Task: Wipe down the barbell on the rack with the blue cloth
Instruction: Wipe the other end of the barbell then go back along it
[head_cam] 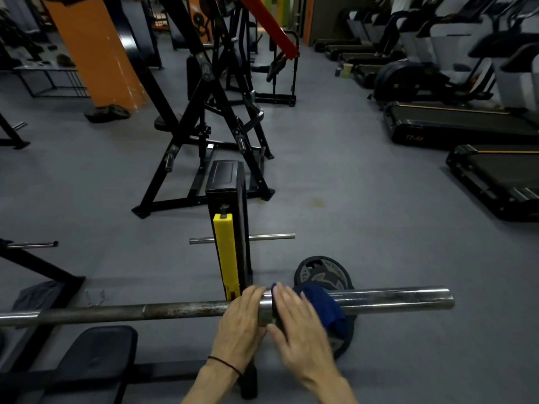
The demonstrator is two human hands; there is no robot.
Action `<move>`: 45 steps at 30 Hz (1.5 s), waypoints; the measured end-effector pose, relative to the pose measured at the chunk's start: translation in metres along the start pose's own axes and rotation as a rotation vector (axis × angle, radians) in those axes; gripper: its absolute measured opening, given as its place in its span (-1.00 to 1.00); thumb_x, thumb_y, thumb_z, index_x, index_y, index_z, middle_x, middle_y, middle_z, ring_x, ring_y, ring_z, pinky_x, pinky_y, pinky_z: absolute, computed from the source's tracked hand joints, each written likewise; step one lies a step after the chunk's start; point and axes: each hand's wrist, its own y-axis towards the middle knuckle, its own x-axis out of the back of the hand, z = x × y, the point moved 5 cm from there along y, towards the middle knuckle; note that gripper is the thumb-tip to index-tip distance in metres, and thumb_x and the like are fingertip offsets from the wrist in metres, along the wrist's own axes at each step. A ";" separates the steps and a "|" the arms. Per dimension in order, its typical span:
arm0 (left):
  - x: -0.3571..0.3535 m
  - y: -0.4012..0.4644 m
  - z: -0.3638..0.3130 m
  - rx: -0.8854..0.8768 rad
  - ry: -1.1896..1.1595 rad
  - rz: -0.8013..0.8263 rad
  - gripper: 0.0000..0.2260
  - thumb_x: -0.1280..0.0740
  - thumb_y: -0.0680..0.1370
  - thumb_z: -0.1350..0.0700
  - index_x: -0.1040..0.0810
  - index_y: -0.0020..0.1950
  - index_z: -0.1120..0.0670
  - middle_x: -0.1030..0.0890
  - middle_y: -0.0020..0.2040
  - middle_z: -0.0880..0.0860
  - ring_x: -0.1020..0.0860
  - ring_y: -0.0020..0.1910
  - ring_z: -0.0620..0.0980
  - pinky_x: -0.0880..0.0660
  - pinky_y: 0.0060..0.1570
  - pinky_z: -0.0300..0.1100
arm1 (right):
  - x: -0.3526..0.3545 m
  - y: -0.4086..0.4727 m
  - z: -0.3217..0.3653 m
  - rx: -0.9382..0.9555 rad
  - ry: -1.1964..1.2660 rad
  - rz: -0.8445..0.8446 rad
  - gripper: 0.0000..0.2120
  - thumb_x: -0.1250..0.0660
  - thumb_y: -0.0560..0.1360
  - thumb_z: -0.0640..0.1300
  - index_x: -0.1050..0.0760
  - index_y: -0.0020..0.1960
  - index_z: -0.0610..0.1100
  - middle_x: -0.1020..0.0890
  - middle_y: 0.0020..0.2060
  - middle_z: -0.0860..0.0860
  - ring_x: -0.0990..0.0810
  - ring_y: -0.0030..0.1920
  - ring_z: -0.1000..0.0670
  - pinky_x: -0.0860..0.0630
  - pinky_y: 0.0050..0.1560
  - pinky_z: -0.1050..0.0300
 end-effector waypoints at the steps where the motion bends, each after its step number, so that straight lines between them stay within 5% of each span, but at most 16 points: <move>1: 0.001 0.000 0.000 -0.013 -0.014 -0.002 -0.13 -0.70 0.12 0.11 -0.39 0.36 0.06 -0.45 0.30 -0.01 -0.56 0.09 -0.05 -0.55 0.11 -0.18 | 0.011 -0.003 -0.017 0.009 -0.051 -0.042 -0.40 0.10 0.72 0.25 -0.11 0.65 -0.02 -0.15 0.63 0.09 -0.07 0.62 0.12 0.10 0.60 0.12; 6: -0.005 -0.003 0.004 0.010 -0.016 0.003 -0.11 -0.71 0.15 0.03 -0.40 0.39 0.06 -0.55 0.35 0.04 -0.53 0.24 -0.04 -0.42 0.29 -0.12 | 0.028 -0.009 -0.059 -0.361 -0.018 -0.294 -0.43 0.11 0.72 0.19 -0.32 0.54 -0.13 -0.49 0.45 -0.08 -0.35 0.51 -0.09 0.02 0.61 -0.11; 10: -0.007 -0.007 0.009 0.010 0.031 -0.004 -0.19 -0.66 0.26 0.14 -0.40 0.44 0.10 -0.52 0.40 0.08 -0.49 0.30 -0.04 -0.53 0.27 -0.02 | -0.017 0.003 0.014 -0.112 0.021 -0.136 -0.39 0.06 0.72 0.23 -0.24 0.60 -0.13 -0.32 0.57 -0.02 -0.20 0.60 0.02 0.08 0.62 -0.03; 13: -0.007 -0.008 0.006 0.012 0.075 0.004 -0.19 -0.62 0.31 0.03 -0.36 0.48 0.13 -0.49 0.43 0.10 -0.45 0.34 -0.03 -0.49 0.31 0.02 | 0.001 0.004 -0.009 0.035 -0.078 -0.065 -0.44 0.06 0.73 0.19 -0.17 0.63 -0.05 -0.23 0.60 0.06 -0.16 0.61 0.08 0.03 0.61 0.03; 17: -0.014 -0.009 -0.004 0.064 0.192 0.056 -0.02 -0.67 0.24 0.01 -0.28 0.54 0.19 -0.39 0.51 0.15 -0.47 0.40 0.04 -0.32 0.40 -0.01 | 0.045 -0.015 -0.087 -0.225 -0.072 -0.228 -0.44 0.12 0.72 0.18 -0.30 0.57 -0.08 -0.38 0.54 0.01 -0.29 0.56 -0.03 -0.01 0.60 -0.12; 20: -0.023 -0.011 -0.010 0.134 0.250 0.062 -0.04 -0.60 0.32 0.12 -0.15 0.59 0.26 -0.24 0.58 0.25 -0.34 0.51 0.15 -0.22 0.53 0.02 | 0.033 -0.014 -0.075 -0.344 -0.017 -0.247 -0.39 0.13 0.71 0.22 -0.32 0.56 -0.12 -0.39 0.53 -0.02 -0.24 0.58 -0.06 0.09 0.61 -0.22; 24: -0.027 -0.010 -0.017 0.144 0.365 -0.026 -0.34 -0.22 0.49 0.21 -0.16 0.58 0.29 -0.13 0.61 0.28 -0.32 0.52 0.21 -0.07 0.52 0.01 | -0.003 -0.001 0.000 0.024 -0.008 -0.025 -0.36 0.07 0.71 0.28 -0.16 0.64 -0.08 -0.15 0.63 0.08 -0.06 0.63 0.06 0.14 0.61 -0.07; 27: -0.025 -0.008 -0.021 0.140 0.349 -0.065 -0.26 -0.34 0.42 0.33 -0.17 0.57 0.29 -0.20 0.59 0.29 -0.41 0.46 0.21 -0.22 0.52 0.04 | 0.014 0.002 -0.021 0.149 -0.078 0.032 -0.39 0.06 0.71 0.26 -0.07 0.66 -0.03 -0.08 0.65 0.11 -0.02 0.63 0.10 0.07 0.60 -0.02; 31: -0.023 -0.009 -0.020 0.201 0.365 -0.057 -0.20 -0.41 0.38 0.36 -0.15 0.58 0.29 -0.18 0.60 0.27 -0.29 0.54 0.22 -0.12 0.50 0.03 | 0.037 -0.017 -0.076 -0.038 -0.174 -0.099 -0.42 0.08 0.71 0.21 -0.18 0.64 -0.03 -0.20 0.62 0.06 -0.11 0.63 -0.02 0.09 0.60 -0.17; 34: -0.029 -0.010 -0.023 0.196 0.408 -0.069 -0.40 -0.16 0.53 0.32 -0.11 0.58 0.32 -0.10 0.61 0.29 -0.19 0.58 0.25 -0.12 0.51 0.08 | 0.018 -0.014 -0.046 -0.254 0.003 -0.193 -0.41 0.12 0.72 0.22 -0.23 0.61 -0.08 -0.25 0.60 0.03 -0.15 0.62 -0.07 0.12 0.60 -0.17; 36: -0.030 -0.010 -0.022 0.208 0.432 -0.044 -0.41 -0.06 0.56 0.25 -0.06 0.59 0.32 -0.08 0.62 0.30 -0.14 0.59 0.24 -0.07 0.52 0.07 | -0.005 -0.010 -0.009 -0.210 0.068 -0.165 -0.41 0.10 0.72 0.21 -0.15 0.64 -0.08 -0.18 0.63 0.02 -0.10 0.63 -0.03 0.11 0.59 -0.12; 40: -0.030 -0.006 -0.013 0.169 0.389 -0.005 -0.36 -0.19 0.53 0.27 -0.06 0.60 0.30 -0.08 0.62 0.29 -0.20 0.57 0.24 -0.10 0.49 0.06 | 0.004 -0.009 -0.016 0.051 -0.023 -0.020 -0.42 0.04 0.72 0.21 -0.08 0.66 -0.02 -0.05 0.66 0.12 -0.05 0.64 0.07 0.05 0.59 0.05; 42: -0.028 -0.004 -0.015 0.119 0.374 -0.013 -0.33 -0.24 0.52 0.27 -0.07 0.59 0.31 -0.08 0.62 0.29 -0.23 0.56 0.24 -0.11 0.50 0.05 | 0.024 -0.018 -0.055 -0.030 -0.047 -0.105 -0.43 0.04 0.72 0.20 -0.11 0.66 -0.01 -0.10 0.65 0.13 -0.07 0.63 0.07 -0.02 0.57 0.02; 45: -0.029 -0.001 -0.016 0.140 0.297 0.084 -0.05 -0.58 0.35 0.09 -0.12 0.57 0.32 -0.21 0.57 0.32 -0.26 0.54 0.25 -0.29 0.46 0.12 | 0.035 -0.028 -0.084 -0.277 0.004 -0.240 -0.44 0.06 0.71 0.19 -0.12 0.64 -0.03 -0.17 0.63 0.10 -0.10 0.63 0.03 -0.03 0.57 -0.11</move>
